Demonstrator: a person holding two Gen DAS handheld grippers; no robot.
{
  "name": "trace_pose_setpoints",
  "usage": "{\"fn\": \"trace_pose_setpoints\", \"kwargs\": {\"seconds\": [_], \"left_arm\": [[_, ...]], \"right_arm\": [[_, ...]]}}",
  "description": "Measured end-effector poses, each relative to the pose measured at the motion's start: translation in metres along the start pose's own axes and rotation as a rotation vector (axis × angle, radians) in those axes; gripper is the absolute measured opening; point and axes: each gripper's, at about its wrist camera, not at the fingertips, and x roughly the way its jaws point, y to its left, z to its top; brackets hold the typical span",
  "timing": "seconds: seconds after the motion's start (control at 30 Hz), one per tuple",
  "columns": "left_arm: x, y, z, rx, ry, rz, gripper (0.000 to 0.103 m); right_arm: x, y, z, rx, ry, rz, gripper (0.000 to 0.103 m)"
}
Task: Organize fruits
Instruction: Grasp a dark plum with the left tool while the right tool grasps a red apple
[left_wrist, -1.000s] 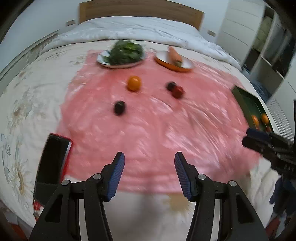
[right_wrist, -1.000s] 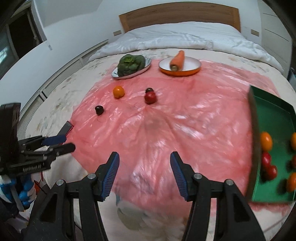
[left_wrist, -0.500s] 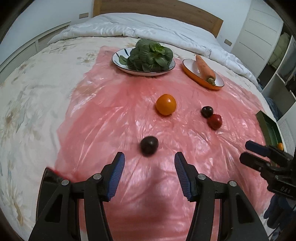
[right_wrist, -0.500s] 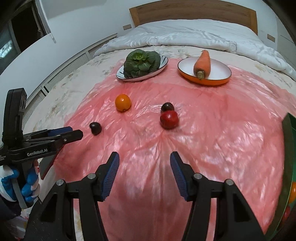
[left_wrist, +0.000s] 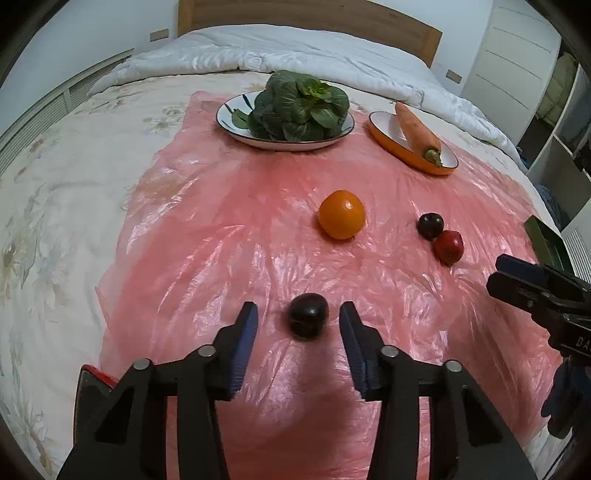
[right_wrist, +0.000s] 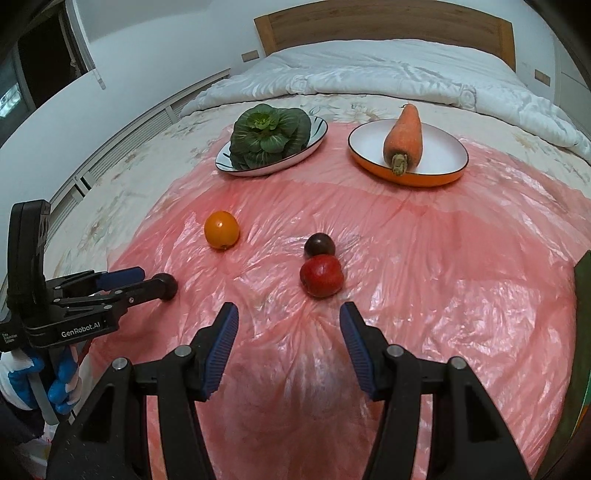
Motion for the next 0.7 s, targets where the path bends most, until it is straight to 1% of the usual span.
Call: {"fn": "trace_pose_setpoints", "kwargs": {"seconds": [0.23, 0.33, 0.47, 0.7], "left_arm": [[0.001, -0.004, 0.002, 0.015, -0.005, 0.004, 0.037], [0.004, -0.006, 0.004, 0.021, -0.001, 0.010, 0.035], [0.009, -0.005, 0.002, 0.025, 0.016, 0.013, 0.026], [0.015, -0.007, -0.002, 0.024, 0.027, 0.016, 0.023]], "right_arm": [[0.003, -0.001, 0.001, -0.002, 0.003, 0.000, 0.103], [0.004, -0.001, 0.002, -0.006, 0.001, -0.002, 0.103], [0.007, -0.003, 0.006, -0.009, 0.000, -0.012, 0.103], [0.015, -0.006, 0.018, -0.021, 0.010, -0.047, 0.103]]}}
